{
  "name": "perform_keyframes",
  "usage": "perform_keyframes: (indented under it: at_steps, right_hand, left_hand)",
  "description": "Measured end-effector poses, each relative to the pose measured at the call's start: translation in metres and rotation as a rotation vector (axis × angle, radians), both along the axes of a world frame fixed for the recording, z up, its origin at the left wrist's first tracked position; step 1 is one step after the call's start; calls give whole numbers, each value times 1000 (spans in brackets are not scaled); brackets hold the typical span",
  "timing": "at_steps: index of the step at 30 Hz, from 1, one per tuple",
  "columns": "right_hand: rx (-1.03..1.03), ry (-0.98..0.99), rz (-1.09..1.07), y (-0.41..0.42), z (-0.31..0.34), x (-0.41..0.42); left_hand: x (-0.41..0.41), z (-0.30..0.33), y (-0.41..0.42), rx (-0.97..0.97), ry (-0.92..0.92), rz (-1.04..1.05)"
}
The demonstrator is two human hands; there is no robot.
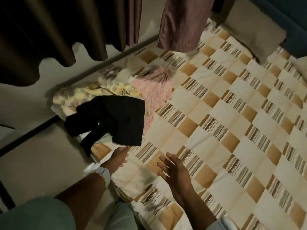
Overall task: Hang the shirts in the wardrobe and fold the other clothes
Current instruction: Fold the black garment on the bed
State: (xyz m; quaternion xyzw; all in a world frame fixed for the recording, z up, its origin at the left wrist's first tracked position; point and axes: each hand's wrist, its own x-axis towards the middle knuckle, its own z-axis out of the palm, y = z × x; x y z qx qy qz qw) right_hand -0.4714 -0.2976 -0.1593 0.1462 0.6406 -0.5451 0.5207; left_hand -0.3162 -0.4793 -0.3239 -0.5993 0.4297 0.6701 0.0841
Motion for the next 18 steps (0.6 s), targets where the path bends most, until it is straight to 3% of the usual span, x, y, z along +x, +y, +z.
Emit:
perform_keyframes:
  at_steps: [2, 10, 14, 16, 18]
  right_hand:
    - [62, 52, 40, -13, -17, 0]
    - [199, 121, 112, -24, -52, 2]
    - [215, 214, 207, -12, -51, 4]
    - [238, 331, 322, -5, -51, 7]
    - [209, 422, 419, 3, -42, 11]
  left_hand:
    - [2, -22, -10, 181, 37, 156]
    - [-56, -71, -24, 572, 191, 680]
    - [-94, -54, -34, 536, 201, 969]
    - [-100, -24, -40, 440, 159, 975]
    - [-94, 17, -42, 25, -54, 770]
